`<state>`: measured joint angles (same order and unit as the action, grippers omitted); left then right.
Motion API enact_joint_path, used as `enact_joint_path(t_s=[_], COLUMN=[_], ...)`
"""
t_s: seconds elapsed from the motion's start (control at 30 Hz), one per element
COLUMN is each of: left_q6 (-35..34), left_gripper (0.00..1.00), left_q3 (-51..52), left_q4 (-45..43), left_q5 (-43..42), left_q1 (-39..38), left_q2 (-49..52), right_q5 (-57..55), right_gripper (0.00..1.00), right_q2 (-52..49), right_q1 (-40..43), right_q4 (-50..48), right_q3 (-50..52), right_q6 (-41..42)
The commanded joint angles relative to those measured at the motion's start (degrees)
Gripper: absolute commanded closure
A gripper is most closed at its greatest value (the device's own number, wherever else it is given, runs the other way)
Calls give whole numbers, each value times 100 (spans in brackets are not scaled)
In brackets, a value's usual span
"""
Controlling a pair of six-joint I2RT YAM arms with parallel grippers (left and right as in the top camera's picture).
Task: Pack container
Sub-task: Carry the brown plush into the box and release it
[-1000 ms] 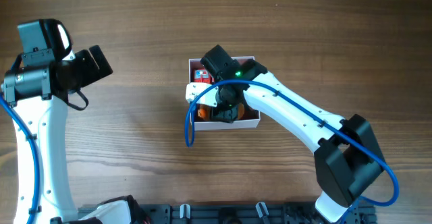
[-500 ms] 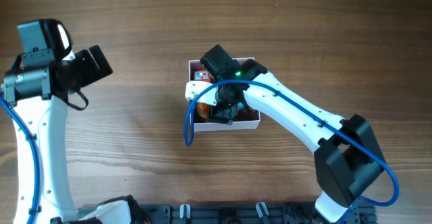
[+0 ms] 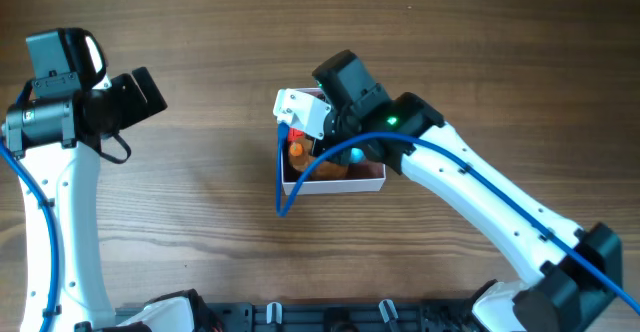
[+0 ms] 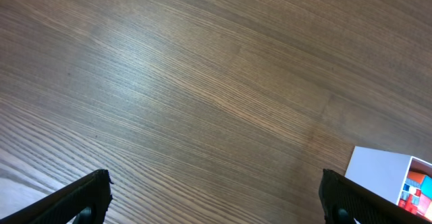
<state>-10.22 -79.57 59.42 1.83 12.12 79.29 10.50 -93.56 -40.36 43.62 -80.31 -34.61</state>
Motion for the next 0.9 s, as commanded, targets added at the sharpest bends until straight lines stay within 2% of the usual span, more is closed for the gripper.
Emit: enact_joint_path(t_s=[0.0, 0.23, 0.5, 0.7, 0.87], left_q6=[-55, -52, -55, -55, -55], left_gripper=[0, 0, 0, 0, 0], left_q3=[-15, -15, -15, -15, -15], left_q4=[2, 2, 2, -2, 0], left_q5=[15, 15, 15, 15, 15], left_q1=[26, 26, 26, 26, 26], left_q2=[39, 39, 39, 39, 39], right_q5=[186, 184, 420, 114, 111], right_gripper=[96, 96, 96, 94, 90], right_q2=[-422, -1366, -2592, -2376, -1628], right_q1=[-20, -17, -20, -13, -13], right_q4=[-28, 63, 208, 57, 129], right_q3=[-2, 17, 17, -48, -396], right_q6=[511, 1080, 1272, 1268, 1342])
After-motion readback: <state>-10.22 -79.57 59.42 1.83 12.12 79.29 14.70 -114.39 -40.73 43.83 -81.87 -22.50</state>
